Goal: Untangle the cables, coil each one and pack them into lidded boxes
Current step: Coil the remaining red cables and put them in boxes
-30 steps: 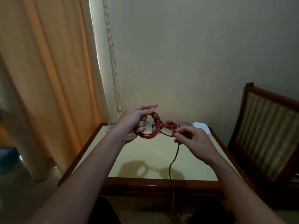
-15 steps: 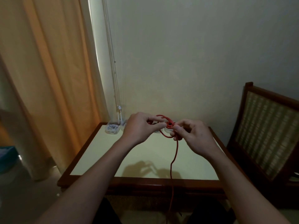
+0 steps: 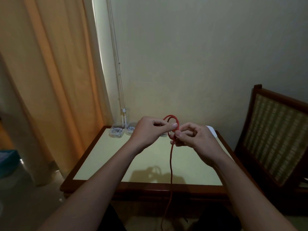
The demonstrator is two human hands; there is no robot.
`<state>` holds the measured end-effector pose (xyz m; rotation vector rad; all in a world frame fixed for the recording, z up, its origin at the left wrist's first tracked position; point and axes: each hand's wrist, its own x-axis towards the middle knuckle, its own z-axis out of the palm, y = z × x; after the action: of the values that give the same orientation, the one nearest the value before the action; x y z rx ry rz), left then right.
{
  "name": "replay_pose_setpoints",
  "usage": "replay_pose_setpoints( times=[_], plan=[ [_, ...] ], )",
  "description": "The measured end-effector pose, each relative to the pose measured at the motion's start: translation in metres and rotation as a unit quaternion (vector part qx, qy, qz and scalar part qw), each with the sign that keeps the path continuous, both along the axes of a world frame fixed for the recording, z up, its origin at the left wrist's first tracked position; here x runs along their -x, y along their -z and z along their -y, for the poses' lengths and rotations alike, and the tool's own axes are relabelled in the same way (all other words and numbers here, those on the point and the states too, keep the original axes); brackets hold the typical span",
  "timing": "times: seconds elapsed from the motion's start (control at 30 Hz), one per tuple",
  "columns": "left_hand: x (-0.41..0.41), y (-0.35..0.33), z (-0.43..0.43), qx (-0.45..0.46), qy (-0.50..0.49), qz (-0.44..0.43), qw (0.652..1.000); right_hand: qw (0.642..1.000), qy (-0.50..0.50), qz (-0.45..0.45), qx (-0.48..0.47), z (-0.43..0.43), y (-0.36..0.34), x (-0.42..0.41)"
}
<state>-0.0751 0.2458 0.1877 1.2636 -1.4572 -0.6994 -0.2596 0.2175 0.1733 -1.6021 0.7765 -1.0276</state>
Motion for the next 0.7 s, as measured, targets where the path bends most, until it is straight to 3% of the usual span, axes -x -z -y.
replay_pose_setpoints(
  times=[0.17, 0.43, 0.5, 0.57, 0.63, 0.7],
  plan=[
    [0.002, -0.003, 0.0, -0.052, 0.012, -0.007, 0.999, 0.997, 0.033, -0.062, 0.026, 0.004, 0.0, -0.003],
    [0.001, -0.002, 0.001, -0.071, -0.007, 0.05, 0.996, 1.0, 0.019, 0.019, -0.009, 0.003, 0.01, -0.006],
    [-0.003, 0.004, 0.003, -0.039, -0.047, 0.145, 0.988, 0.998, 0.057, 0.031, -0.025, 0.009, 0.009, -0.004],
    [-0.008, 0.008, 0.003, -0.004, -0.103, 0.277, 0.955, 0.991, 0.068, 0.09, -0.076, 0.017, 0.006, 0.002],
    [-0.015, 0.01, 0.002, 0.017, -0.13, 0.345, 0.929, 0.979, 0.043, 0.151, -0.133, 0.024, 0.002, 0.01],
    [-0.023, 0.009, 0.004, 0.027, -0.146, 0.378, 0.914, 0.979, 0.017, 0.142, -0.142, 0.03, 0.003, 0.024]
  ],
)
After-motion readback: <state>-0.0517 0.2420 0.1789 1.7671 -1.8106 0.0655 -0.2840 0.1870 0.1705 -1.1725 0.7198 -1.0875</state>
